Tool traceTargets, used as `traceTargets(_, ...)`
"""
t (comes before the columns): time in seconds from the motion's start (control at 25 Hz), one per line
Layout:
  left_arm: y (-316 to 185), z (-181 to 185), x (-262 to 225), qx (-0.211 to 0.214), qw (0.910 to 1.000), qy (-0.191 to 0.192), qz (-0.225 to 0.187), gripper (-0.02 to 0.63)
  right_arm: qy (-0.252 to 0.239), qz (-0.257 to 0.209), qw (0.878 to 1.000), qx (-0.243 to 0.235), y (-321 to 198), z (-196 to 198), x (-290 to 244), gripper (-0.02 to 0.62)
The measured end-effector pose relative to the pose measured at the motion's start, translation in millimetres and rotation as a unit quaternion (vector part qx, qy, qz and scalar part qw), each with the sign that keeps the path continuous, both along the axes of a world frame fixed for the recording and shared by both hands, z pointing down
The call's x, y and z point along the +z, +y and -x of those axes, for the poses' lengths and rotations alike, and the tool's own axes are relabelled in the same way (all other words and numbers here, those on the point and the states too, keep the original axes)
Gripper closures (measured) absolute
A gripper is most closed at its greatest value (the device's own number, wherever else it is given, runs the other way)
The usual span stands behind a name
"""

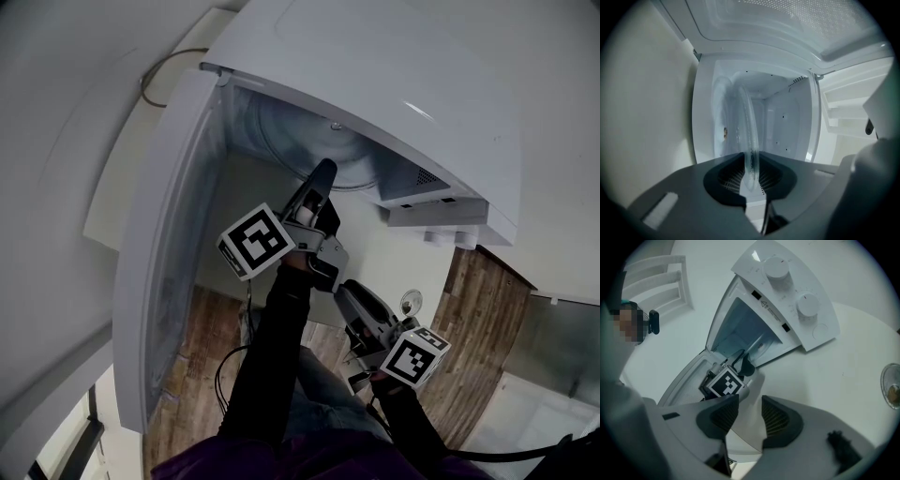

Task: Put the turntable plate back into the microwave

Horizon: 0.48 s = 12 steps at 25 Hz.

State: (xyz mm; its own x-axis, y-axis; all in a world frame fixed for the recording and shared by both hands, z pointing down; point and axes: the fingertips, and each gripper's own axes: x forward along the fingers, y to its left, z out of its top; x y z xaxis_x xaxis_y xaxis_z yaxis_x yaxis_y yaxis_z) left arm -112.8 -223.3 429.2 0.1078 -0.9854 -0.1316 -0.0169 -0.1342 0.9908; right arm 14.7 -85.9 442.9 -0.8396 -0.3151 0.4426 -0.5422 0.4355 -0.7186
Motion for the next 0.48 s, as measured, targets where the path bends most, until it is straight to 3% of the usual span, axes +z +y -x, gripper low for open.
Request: traceTargets(0.48, -10.7, 0.5, -5.3, 0.013, 0.9999, -0.004, -0.005, 0.545, -0.003, 0.000, 1.000, -0.002, -1.2, 4.3, -2.8, 0.436)
